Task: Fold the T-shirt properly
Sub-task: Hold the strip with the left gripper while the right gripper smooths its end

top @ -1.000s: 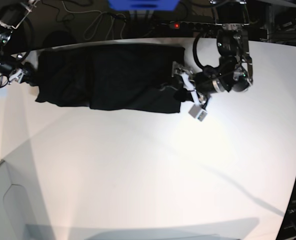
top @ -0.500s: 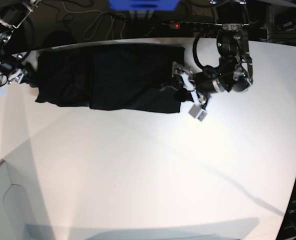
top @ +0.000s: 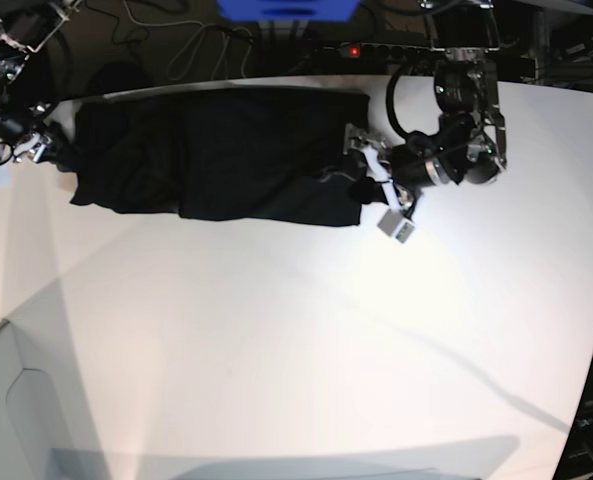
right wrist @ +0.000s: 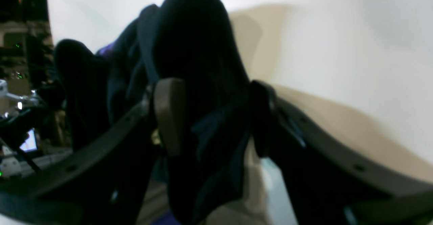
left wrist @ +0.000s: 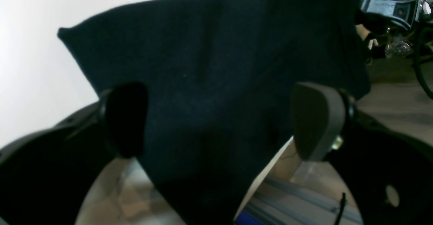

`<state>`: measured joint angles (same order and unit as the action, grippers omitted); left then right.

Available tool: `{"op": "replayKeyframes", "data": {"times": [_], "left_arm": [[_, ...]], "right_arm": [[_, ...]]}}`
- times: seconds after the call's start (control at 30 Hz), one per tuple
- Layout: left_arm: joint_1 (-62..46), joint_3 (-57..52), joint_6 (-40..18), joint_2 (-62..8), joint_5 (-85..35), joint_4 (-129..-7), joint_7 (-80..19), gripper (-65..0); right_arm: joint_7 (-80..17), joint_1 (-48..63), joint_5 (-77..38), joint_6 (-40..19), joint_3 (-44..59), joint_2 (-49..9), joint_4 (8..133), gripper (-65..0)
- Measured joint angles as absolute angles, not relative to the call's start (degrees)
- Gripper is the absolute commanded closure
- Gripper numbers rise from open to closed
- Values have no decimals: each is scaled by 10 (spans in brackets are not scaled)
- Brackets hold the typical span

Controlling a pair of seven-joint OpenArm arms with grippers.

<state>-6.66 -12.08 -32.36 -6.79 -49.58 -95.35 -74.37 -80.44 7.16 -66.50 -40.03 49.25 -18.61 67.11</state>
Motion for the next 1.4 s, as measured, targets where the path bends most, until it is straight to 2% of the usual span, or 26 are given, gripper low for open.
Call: {"op": "replayKeyframes", "data": {"times": [0.53,0.8,1.4], "left_arm": [[-65,-121,-323,-68,-496,-954,-743,-650],[-64,-122,-323,-69,-496,-954,-743,-650],[-63,-122,-323,-69,-496,-952,-744,-650]], "right_arm": [[-795,75,-672,-400,497,-168,670,-316],[-788,82,-695,-399,423,-165,675,-315],[-789,83,-721,-400,433,-153,673,-315]]}}
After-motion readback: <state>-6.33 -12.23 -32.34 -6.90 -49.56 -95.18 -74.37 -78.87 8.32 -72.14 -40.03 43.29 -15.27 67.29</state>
